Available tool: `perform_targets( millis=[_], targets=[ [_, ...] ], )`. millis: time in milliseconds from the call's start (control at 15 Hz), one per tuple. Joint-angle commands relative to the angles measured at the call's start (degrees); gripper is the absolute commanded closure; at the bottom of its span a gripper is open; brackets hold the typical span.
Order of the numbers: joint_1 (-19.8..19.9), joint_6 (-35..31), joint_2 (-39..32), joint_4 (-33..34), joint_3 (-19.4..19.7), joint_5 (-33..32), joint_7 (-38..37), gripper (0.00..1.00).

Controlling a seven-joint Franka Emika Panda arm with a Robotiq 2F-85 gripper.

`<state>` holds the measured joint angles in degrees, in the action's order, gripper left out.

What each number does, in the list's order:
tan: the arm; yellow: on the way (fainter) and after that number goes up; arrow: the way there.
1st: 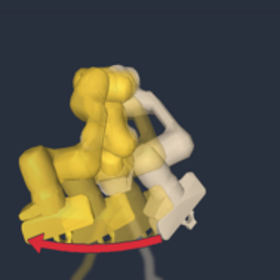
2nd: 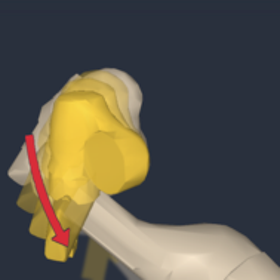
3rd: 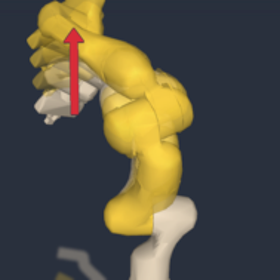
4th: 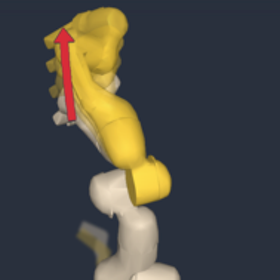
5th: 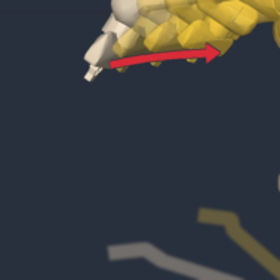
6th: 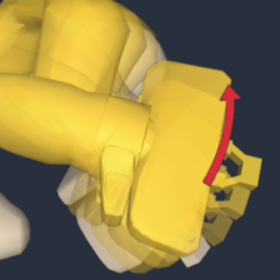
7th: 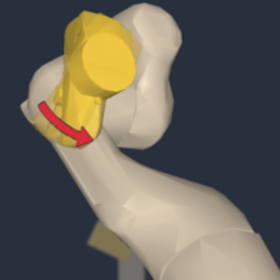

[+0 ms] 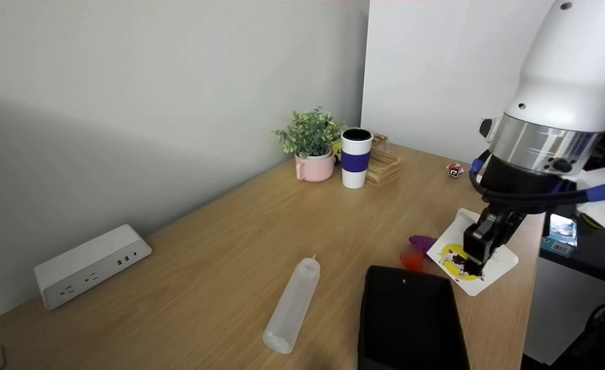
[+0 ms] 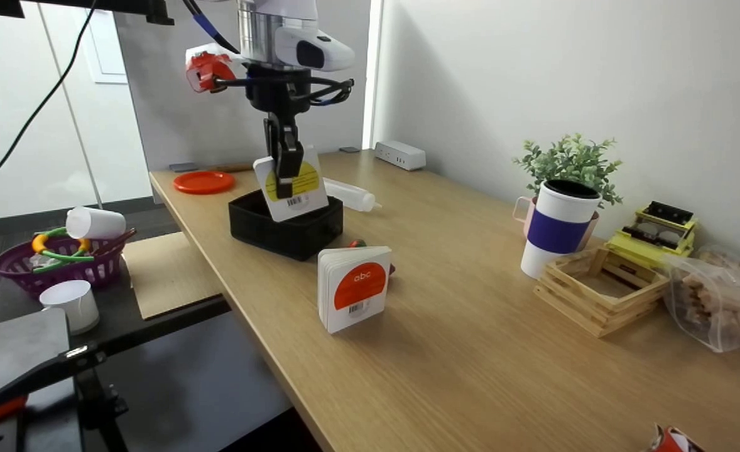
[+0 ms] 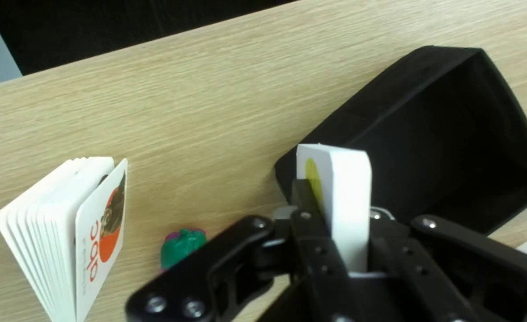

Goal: Place the two books on the desk

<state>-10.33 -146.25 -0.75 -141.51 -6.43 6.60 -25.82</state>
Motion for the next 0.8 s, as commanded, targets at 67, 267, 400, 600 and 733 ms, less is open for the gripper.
perform_targets(
  millis=[67,267,400,600,733],
  targets=[
    [1.53,5.29,0.07,0.04,0.47,-8.71,-8.06,0.96],
    [1.85,10.47,0.58,-0.07,0.56,-12.46,-7.44,0.96],
    [1.9,13.11,0.47,0.08,0.36,-11.81,-2.94,0.96],
    [2.03,15.5,0.34,0.3,0.32,-9.2,7.39,0.96],
    [2.14,17.93,0.47,0.42,0.42,-10.35,13.56,0.96]
  ],
)
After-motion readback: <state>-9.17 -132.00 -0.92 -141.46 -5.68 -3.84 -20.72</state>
